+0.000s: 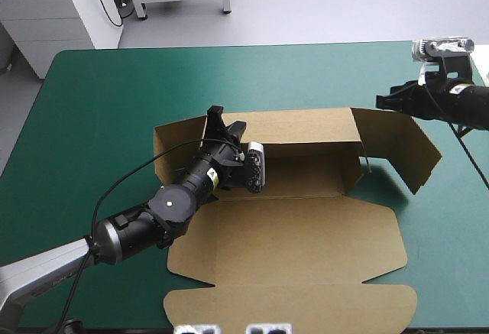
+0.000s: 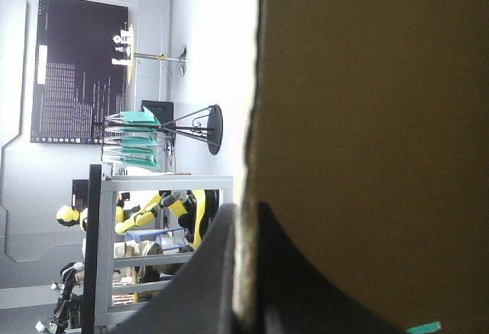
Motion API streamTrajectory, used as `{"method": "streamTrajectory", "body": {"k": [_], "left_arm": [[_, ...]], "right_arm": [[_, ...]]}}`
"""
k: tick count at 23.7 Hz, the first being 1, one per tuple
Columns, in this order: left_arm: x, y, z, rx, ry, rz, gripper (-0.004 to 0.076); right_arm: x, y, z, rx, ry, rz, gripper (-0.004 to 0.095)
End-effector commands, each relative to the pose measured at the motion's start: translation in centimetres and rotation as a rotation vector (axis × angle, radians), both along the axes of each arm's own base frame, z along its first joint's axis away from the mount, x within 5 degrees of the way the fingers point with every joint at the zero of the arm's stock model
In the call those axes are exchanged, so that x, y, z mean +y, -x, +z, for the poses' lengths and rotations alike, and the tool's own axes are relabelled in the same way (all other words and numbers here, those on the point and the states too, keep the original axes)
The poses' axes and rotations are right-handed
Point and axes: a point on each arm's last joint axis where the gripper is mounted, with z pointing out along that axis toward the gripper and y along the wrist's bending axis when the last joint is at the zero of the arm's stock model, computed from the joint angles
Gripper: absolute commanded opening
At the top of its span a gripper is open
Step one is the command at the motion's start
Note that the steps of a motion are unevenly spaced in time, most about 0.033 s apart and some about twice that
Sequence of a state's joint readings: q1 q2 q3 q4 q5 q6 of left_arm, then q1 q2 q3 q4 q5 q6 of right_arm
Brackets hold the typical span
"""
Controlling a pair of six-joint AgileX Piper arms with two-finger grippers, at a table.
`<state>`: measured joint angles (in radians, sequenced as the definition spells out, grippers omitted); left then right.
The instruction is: Fold the box
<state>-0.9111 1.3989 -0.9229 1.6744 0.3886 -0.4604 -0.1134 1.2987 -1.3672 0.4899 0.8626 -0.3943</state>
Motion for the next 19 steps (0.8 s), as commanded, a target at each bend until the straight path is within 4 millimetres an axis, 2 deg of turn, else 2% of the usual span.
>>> {"method": "streamTrajectory", "body": {"k": [1,6,9,15,19], "left_arm": [[0.2,0.2,1.8,-0.044,0.045,0.013,-0.0008],[-0.1,-0.1,1.0,-0.034,0.023,0.027,-0.0008],[-0.1,-0.1,1.0,-0.038,0.018,0.025,-0.0008],[0.0,-0.2,1.0,-0.037,0.027,0.040,-0.0008],[0.1,-0.3,1.1,-0.038,0.037,0.064,-0.0008]], "right_arm": [[-0.2,-2.1,1.2,-0.020,-0.044,-0.018,-0.0012],[-0.6,-6.0,-0.8,0.123,-0.043,-0.003,-0.0012],[-1.0,-7.3,-1.8,0.190,-0.037,-0.027,-0.0012],[-0.9,-7.8,-4.1,0.375,-0.030,0.014,-0.0012],[-0.9,-7.1,-4.4,0.454,-0.010,0.039,-0.0012]]}}
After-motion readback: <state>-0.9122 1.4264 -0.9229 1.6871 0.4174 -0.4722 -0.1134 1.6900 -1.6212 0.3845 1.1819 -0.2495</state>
